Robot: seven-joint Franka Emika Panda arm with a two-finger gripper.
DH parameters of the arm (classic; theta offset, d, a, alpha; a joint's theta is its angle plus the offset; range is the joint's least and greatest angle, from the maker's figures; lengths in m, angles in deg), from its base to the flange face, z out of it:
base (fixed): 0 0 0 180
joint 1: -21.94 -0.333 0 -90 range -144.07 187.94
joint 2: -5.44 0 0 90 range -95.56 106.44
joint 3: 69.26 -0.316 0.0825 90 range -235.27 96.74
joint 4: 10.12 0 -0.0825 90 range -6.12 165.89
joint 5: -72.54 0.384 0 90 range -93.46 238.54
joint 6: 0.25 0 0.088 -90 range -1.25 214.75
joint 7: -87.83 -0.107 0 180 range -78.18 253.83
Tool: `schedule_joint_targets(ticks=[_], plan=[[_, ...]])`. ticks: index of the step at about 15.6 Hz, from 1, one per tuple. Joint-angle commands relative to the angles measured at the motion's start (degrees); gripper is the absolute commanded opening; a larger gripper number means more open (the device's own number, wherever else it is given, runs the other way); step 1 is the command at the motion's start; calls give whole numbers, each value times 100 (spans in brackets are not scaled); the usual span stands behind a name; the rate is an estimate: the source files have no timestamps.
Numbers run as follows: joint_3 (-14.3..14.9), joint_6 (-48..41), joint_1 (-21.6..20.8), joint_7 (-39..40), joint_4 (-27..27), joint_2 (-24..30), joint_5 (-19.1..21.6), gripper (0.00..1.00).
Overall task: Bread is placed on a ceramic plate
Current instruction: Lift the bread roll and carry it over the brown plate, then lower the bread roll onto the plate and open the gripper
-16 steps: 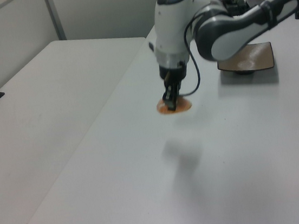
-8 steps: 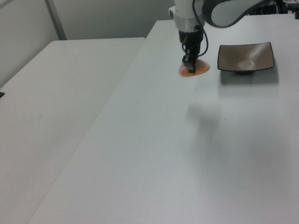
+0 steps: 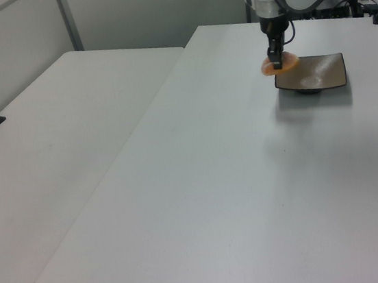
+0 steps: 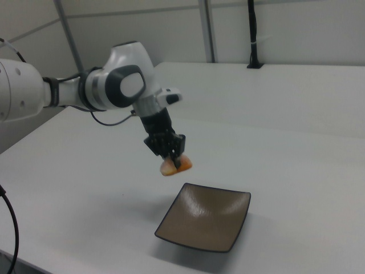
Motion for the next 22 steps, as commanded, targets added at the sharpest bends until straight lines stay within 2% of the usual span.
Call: schedule_joint_targets(ticks=[1, 3, 4, 5, 6, 7, 17, 22], plan=[[469, 163, -51, 702, 454, 174, 114, 24], [558, 198, -34, 869, 524, 130, 114, 28], [567, 198, 1, 887, 551, 121, 114, 38], [567, 189, 54, 887, 551, 95, 114, 55], [567, 198, 80, 887, 551, 60, 114, 79], [567, 198, 81, 887, 551, 33, 114, 98], [567, 163, 81, 835, 481, 33, 131, 100], [567, 14, 221, 791, 121, 243, 745, 100]])
